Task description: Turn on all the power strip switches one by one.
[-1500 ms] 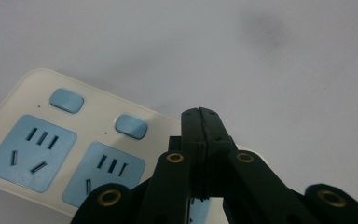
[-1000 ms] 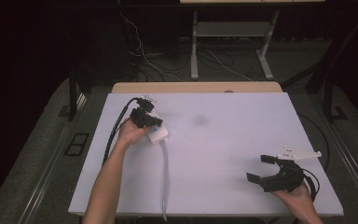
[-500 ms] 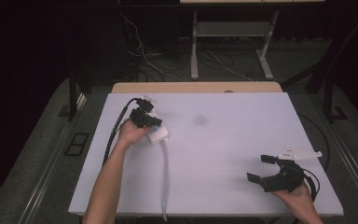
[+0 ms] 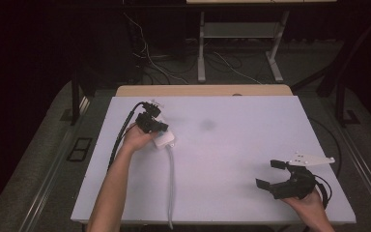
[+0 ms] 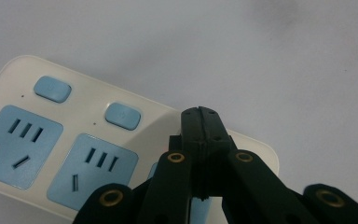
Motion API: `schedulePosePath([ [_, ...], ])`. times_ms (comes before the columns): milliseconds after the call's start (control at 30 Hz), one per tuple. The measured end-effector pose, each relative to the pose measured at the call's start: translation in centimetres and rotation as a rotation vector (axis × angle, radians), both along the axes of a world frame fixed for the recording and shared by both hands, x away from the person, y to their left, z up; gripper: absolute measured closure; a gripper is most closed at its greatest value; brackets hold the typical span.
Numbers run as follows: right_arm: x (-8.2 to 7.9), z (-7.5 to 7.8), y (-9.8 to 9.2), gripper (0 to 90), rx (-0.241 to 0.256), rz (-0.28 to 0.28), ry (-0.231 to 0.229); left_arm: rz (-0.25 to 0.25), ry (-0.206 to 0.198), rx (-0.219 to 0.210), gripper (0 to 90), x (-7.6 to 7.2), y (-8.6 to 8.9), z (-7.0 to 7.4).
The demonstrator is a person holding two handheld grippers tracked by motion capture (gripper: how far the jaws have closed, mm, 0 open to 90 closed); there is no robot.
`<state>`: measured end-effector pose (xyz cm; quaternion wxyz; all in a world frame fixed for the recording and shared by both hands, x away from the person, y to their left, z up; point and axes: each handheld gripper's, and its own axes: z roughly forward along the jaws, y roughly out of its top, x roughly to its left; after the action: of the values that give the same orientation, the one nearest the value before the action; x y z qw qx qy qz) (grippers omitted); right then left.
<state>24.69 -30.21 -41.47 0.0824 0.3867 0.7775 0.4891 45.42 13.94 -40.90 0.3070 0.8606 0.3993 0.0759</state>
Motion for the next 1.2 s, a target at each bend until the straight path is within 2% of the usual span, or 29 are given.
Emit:
schedulePosePath([
  [100,-0.1,0.1,0.0,1.3,0.001,0.000,-0.005,0.009,0.000,0.012,89.9,-0.1,-0.2,0.0],
  [300,-0.2,0.2,0.1,1.2,0.001,0.003,-0.009,0.038,-0.022,-0.011,89.9,-0.5,-0.1,-0.3],
  [500,0.0,0.1,0.1,1.3,-0.002,0.002,-0.003,0.026,-0.019,-0.008,89.7,-0.4,0.0,-0.2],
  [600,0.0,0.0,0.0,1.3,-0.002,-0.001,-0.001,0.011,-0.043,0.019,89.7,-0.6,-0.2,-0.2],
  [833,0.0,-0.1,0.0,1.2,-0.003,-0.001,0.001,0.011,-0.026,-0.002,89.6,-0.4,0.1,-0.1],
  [1000,0.1,-0.2,-0.2,1.3,-0.003,-0.007,0.009,0.019,-0.015,0.011,89.5,-0.3,0.5,0.1],
  [1200,0.1,-0.3,-0.3,1.2,-0.001,-0.016,0.011,0.035,-0.023,-0.033,89.4,-0.2,1.3,1.0],
])
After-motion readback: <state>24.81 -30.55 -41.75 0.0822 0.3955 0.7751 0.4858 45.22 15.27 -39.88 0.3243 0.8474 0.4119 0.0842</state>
